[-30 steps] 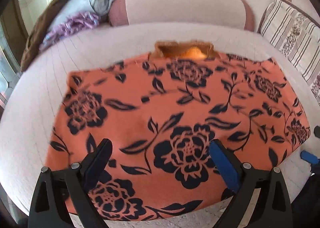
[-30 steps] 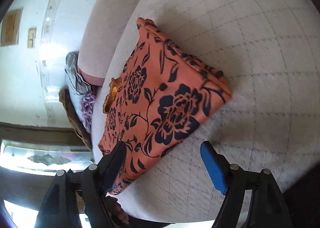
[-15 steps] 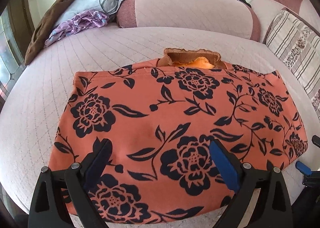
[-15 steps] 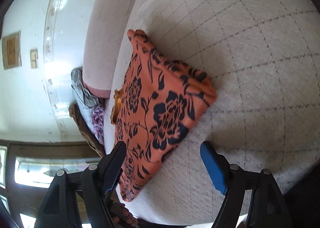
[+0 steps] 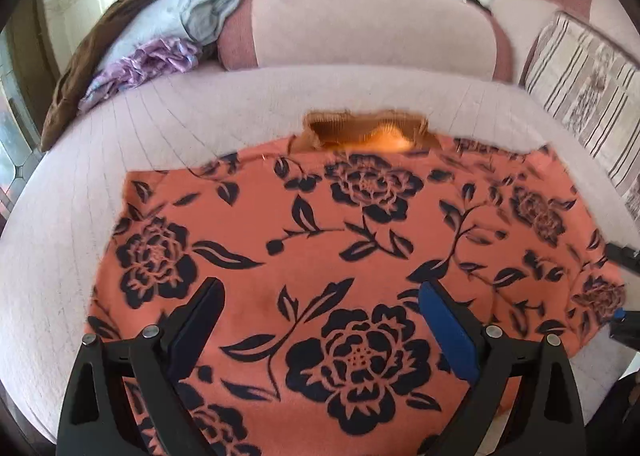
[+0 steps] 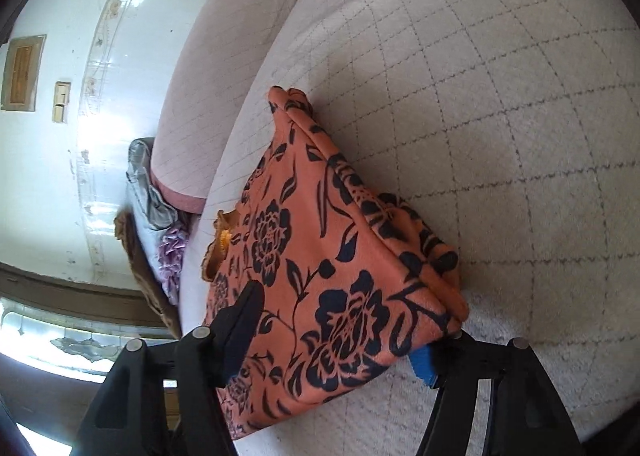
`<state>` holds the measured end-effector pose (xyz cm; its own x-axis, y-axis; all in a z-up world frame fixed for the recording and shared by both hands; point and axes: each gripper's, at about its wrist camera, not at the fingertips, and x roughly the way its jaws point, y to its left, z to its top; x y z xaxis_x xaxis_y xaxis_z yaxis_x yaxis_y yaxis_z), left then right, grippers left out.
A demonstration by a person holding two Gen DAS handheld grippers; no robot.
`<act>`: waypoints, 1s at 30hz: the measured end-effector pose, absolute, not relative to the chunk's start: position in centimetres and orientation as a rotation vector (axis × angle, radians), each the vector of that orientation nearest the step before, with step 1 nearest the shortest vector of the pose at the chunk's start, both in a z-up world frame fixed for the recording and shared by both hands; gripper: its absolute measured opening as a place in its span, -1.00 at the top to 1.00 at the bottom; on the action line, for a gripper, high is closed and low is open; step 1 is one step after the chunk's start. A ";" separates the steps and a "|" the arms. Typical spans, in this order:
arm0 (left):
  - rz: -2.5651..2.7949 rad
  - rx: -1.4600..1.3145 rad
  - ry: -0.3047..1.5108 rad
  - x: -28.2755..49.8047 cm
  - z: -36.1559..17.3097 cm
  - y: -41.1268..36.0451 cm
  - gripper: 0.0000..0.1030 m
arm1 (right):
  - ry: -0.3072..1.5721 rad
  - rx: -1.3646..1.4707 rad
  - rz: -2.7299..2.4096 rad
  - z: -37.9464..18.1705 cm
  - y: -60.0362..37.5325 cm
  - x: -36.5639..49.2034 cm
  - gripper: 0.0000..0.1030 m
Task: Fold small clothes
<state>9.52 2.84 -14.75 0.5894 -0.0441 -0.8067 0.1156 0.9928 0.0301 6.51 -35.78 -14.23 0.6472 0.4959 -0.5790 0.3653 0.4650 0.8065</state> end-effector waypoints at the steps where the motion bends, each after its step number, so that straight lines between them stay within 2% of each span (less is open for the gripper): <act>1: -0.076 0.112 0.991 10.2 -16.0 2.5 -0.91 | 0.909 1.138 0.093 -14.4 -35.7 6.6 -0.36; 5: -0.090 0.058 0.940 9.7 -14.5 3.0 -0.90 | 0.907 1.123 0.087 -14.1 -35.4 7.3 -0.34; 8: -0.086 0.103 0.919 9.4 -14.7 2.7 -0.90 | 0.903 1.007 0.082 -12.8 -34.7 7.8 -0.17; 10: -0.095 0.117 0.988 10.1 -16.9 2.5 -0.94 | 0.932 0.983 0.063 -13.1 -34.4 8.3 -0.16; 15: -0.119 0.055 0.992 10.2 -15.6 3.3 -0.92 | 0.927 1.022 0.030 -13.6 -34.5 9.0 -0.20; 16: -0.124 0.039 0.986 10.0 -15.2 3.9 -0.92 | 0.930 1.000 0.038 -13.5 -34.4 9.2 0.02; 17: -0.128 0.005 0.960 9.5 -14.6 4.8 -0.91 | 0.947 0.967 0.046 -13.4 -34.0 9.6 0.63; 19: -0.129 -0.059 0.901 8.4 -13.1 7.3 -0.91 | 0.978 0.872 0.031 -12.0 -32.8 10.4 0.63; 26: 0.028 -0.221 0.746 5.2 -9.8 18.2 -0.91 | 0.766 0.365 0.152 2.3 -19.7 11.0 0.65; 30: 0.150 -0.309 0.651 3.1 -10.0 24.3 -0.92 | 0.773 0.207 0.296 2.8 -10.1 10.8 0.65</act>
<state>3.09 24.30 -10.04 0.7866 0.0408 -0.6161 -0.2330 0.9437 -0.2349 10.77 -10.11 2.80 0.6775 0.3369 -0.6538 -0.1862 0.9385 0.2907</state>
